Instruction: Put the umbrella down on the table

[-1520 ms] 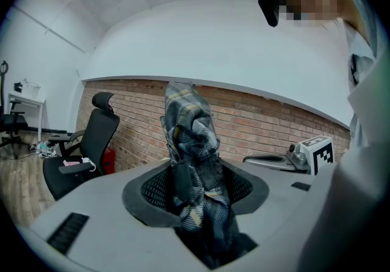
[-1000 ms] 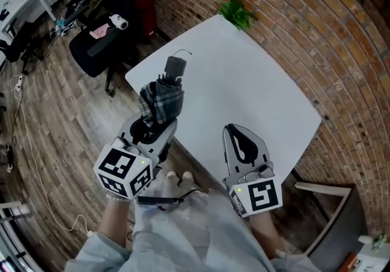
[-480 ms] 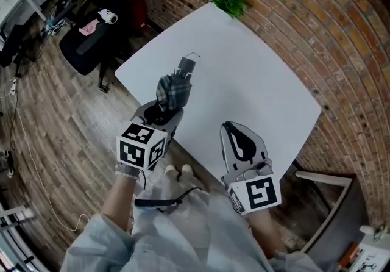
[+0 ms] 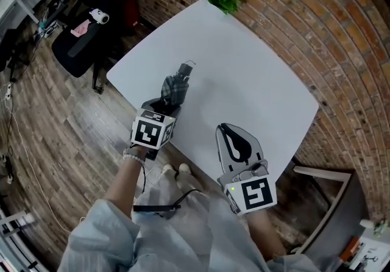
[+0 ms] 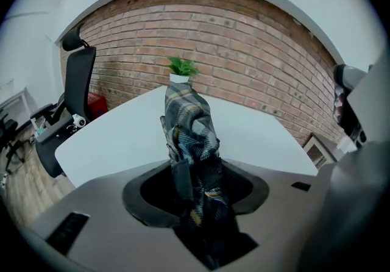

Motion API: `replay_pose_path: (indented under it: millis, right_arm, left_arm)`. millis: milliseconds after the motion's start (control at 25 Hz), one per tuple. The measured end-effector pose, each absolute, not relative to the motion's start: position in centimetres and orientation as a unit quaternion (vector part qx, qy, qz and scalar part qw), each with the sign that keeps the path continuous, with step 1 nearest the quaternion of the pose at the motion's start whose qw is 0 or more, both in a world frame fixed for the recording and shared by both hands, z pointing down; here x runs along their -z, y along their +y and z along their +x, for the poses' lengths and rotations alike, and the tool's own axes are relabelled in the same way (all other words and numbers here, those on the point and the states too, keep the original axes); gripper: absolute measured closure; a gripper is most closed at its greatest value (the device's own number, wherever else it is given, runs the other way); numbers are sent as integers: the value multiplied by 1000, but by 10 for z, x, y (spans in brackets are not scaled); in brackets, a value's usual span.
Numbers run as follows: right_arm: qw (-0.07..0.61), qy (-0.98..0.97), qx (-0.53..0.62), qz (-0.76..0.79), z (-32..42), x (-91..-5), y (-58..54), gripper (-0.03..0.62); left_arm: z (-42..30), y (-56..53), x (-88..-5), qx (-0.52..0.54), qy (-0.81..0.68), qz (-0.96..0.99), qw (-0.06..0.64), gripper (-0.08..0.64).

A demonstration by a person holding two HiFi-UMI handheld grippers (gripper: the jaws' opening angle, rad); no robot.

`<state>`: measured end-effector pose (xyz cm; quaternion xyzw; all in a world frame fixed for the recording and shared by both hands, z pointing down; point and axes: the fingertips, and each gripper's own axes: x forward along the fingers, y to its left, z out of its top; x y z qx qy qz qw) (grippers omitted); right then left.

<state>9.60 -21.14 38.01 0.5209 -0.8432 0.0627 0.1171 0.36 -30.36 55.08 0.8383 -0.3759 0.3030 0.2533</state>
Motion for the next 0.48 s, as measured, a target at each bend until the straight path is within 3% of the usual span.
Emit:
replay_pose_path:
  millis: [480]
  right_arm:
    - [140,-833,-82,528,109,-401,-207,543]
  left_arm:
    - [9,-313,-600,-378,-376,798,282,311]
